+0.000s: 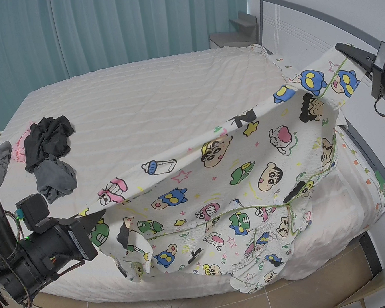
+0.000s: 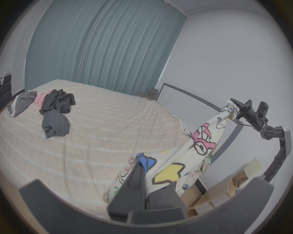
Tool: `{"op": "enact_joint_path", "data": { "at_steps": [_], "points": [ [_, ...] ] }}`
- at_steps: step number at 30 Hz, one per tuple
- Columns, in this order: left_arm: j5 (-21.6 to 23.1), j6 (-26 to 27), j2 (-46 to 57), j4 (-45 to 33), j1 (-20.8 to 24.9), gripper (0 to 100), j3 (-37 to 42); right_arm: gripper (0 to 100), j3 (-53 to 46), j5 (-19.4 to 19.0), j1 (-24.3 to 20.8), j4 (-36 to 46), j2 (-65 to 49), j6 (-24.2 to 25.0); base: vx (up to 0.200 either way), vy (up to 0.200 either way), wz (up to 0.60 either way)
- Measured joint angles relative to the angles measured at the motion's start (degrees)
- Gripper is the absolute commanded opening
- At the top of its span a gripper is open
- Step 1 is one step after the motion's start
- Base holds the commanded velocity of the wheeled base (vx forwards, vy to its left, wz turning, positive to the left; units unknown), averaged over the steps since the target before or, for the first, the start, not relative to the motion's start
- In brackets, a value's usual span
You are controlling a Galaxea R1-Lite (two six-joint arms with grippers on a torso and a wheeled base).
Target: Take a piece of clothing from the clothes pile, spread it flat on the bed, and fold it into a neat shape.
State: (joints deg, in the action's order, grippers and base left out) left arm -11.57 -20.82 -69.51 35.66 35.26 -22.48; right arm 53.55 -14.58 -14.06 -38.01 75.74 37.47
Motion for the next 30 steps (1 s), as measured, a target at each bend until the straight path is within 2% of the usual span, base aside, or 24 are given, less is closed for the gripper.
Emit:
{"op": "enact_joint_path", "data": {
  "at_steps": [8,11,17,30],
  "points": [
    [-0.28,0.0,-6.95,4.27,-1.08,0,-1.9,0,1.05,-0.15,2.07,-3.6,5.6,0.11,0.2,0.0,0.0],
    [-0.33,-0.46,-9.73,5.94,-2.01,0,-2.49,0,1.82,-1.34,2.9,-3.82,7.83,0.18,0.2,0.0,0.0],
    [-0.26,-2.08,-16.37,8.27,-3.49,0,-3.23,0,3.61,-6.22,5.41,-3.89,13.51,0.57,0.0,0.0,0.0],
    [-0.35,-5.07,-29.35,8.7,-7.91,0,-10.35,0,7.98,-6.96,6.64,-4.06,25.66,1.06,0.0,0.0,0.0]
  ]
}}
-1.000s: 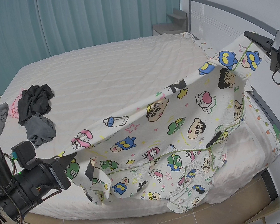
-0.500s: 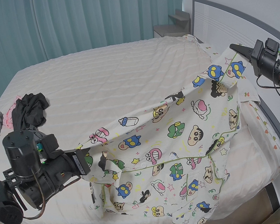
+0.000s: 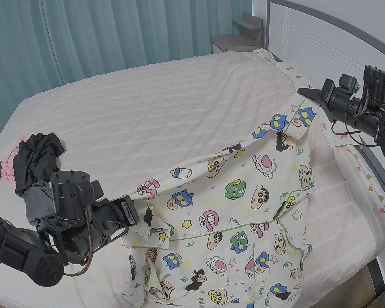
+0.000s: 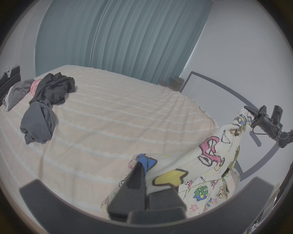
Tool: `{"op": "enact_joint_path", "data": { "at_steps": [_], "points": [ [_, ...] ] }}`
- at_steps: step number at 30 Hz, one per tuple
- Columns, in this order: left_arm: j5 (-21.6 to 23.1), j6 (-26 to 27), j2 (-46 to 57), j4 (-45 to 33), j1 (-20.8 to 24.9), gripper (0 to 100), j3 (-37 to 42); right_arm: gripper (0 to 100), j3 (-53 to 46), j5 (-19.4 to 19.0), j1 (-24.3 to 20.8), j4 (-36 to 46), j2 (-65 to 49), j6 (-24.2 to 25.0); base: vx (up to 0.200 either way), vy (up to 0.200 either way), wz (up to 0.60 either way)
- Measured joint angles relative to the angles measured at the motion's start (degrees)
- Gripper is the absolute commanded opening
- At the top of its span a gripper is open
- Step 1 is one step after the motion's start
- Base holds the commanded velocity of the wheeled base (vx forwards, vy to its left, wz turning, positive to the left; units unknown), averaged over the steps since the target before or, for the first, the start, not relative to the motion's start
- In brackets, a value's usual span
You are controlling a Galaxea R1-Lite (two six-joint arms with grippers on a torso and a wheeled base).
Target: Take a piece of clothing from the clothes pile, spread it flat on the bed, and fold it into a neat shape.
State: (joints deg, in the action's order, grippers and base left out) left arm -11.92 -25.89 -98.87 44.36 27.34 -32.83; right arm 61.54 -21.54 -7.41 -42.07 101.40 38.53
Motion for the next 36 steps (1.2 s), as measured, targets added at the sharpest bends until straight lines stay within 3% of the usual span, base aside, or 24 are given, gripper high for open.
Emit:
{"op": "enact_joint_path", "data": {
  "at_steps": [7,14,15,17,18,23,31,36],
  "points": [
    [-1.43,-0.9,-8.74,0.66,-1.49,0,-5.29,0,3.86,0.35,0.17,-2.13,8.0,0.11,0.0,0.0,0.0],
    [-3.82,-1.12,-18.99,6.28,-2.71,0,-11.72,0,6.95,0.85,0.98,-6.31,16.18,0.95,0.0,0.0,0.0],
    [-4.46,-1.12,-20.41,7.36,-2.82,100,-12.92,0,7.49,0.99,1.16,-6.62,17.29,1.15,0.0,0.0,0.0],
    [-5.38,-1.15,-22.75,9.06,-3.06,100,-15.18,0,8.67,1.13,1.66,-7.0,19.3,1.58,0.0,0.0,0.0],
    [-5.75,-1.15,-23.87,9.74,-3.15,100,-16.34,100,9.18,1.12,1.9,-7.06,20.07,1.76,0.0,0.0,0.0],
    [-7.7,-1.06,-28.17,13.69,-3.69,100,-21.44,100,11.25,0.85,2.9,-7.77,23.34,4.0,0.0,0.0,0.0],
    [-9.95,-0.84,-32.41,17.44,-7.17,100,-26.3,100,15.27,1.18,5.07,-10.64,26.1,15.85,0.0,0.0,0.0],
    [-9.95,-0.62,-33.39,19.33,-12.43,100,-29.87,100,16.8,1.32,8.09,-11.68,26.75,21.37,0.0,0.0,0.0]
  ]
}}
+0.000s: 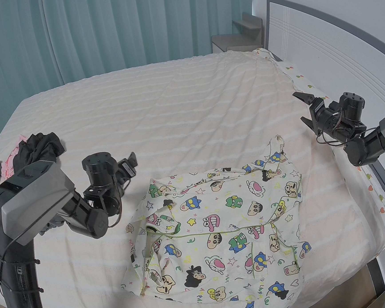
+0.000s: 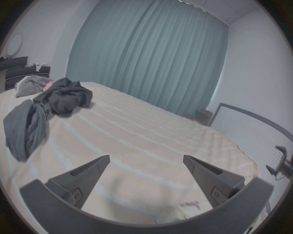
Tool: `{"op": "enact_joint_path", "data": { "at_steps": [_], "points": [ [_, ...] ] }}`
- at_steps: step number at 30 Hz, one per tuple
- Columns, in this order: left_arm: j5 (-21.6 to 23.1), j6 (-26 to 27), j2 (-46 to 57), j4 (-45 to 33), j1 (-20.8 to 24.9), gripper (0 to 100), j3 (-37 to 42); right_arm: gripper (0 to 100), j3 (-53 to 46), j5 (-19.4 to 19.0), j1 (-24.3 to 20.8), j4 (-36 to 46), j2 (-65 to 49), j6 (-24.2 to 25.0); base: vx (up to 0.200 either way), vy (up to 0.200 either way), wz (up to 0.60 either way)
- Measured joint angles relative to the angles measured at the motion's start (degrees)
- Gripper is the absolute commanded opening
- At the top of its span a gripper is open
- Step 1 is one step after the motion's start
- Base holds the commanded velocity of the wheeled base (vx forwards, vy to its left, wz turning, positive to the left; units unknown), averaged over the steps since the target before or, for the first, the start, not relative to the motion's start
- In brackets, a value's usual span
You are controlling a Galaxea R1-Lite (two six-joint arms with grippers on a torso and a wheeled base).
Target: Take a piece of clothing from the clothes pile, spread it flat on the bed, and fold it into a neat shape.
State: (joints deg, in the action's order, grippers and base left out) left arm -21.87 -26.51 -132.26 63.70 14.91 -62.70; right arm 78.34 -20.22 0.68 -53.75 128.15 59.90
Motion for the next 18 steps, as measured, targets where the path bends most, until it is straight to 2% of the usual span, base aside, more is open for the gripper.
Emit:
{"op": "enact_joint_path", "data": {
  "at_steps": [5,10,14,18],
  "points": [
    [0.28,0.62,-0.21,-0.04,-4.33,100,-1.9,100,-3.32,-0.85,3.41,0.11,-0.28,0.77,0.0,0.0,0.0],
    [1.9,0.51,1.35,-1.57,-6.53,100,0.33,100,-11.34,-4.53,6.6,0.21,-2.24,-1.44,0.0,0.0,0.0],
    [7.58,-1.8,5.46,-2.57,-7.3,100,6.44,100,-20.71,-9.33,8.85,0.1,-5.13,-4.92,0.0,0.0,0.0],
    [14.3,-5.69,12.58,-3.02,-7.61,100,16.34,100,-31.01,-14.18,10.62,-0.15,-8.58,-9.72,0.0,0.0,0.0]
  ]
}}
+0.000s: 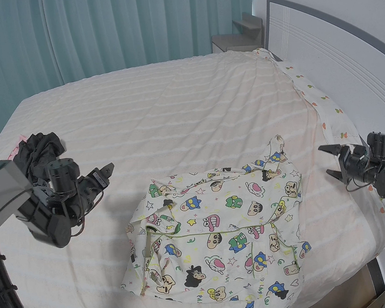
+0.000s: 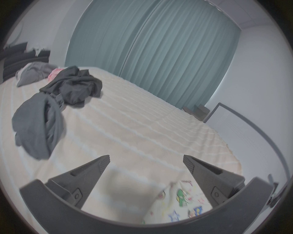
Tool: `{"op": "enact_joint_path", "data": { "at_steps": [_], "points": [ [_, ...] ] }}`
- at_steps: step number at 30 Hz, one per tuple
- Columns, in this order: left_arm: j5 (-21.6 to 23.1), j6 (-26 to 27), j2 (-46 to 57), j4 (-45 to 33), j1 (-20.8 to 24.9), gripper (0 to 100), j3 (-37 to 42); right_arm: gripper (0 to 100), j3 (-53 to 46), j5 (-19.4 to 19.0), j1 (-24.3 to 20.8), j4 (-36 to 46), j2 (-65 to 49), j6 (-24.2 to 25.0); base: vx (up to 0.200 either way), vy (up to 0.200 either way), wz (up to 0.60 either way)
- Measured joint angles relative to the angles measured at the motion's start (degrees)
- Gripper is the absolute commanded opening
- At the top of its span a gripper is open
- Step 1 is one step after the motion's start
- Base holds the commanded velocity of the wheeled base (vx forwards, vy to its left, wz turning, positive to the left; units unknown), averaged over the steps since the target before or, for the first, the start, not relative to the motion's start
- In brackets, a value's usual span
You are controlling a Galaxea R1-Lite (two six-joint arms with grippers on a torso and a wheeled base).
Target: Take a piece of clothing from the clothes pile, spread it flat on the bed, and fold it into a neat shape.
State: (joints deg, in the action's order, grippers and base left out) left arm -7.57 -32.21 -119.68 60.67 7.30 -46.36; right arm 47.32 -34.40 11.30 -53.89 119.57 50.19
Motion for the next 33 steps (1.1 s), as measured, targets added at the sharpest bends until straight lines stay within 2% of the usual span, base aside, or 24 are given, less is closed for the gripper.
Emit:
{"op": "enact_joint_path", "data": {
  "at_steps": [7,12,20,33],
  "points": [
    [9.81,-9.5,14.85,-0.35,0.5,100,18.33,100,-13.02,-4.82,1.01,-1.91,-3.8,-6.62,0.0,0.0,0.0],
    [13.62,-13.17,23.26,-0.44,0.83,100,28.26,100,-20.57,-5.75,-1.88,-9.08,-4.38,-8.64,0.0,0.0,0.0],
    [15.03,-16.29,30.56,-0.43,0.85,100,37.18,100,-25.58,-1.12,-8.5,-17.79,-1.84,-8.27,0.0,0.0,0.0],
    [13.99,-17.77,33.66,-0.4,0.68,100,40.44,100,-25.55,-0.55,-13.8,-20.16,2.24,-6.45,0.0,0.0,0.0]
  ]
}}
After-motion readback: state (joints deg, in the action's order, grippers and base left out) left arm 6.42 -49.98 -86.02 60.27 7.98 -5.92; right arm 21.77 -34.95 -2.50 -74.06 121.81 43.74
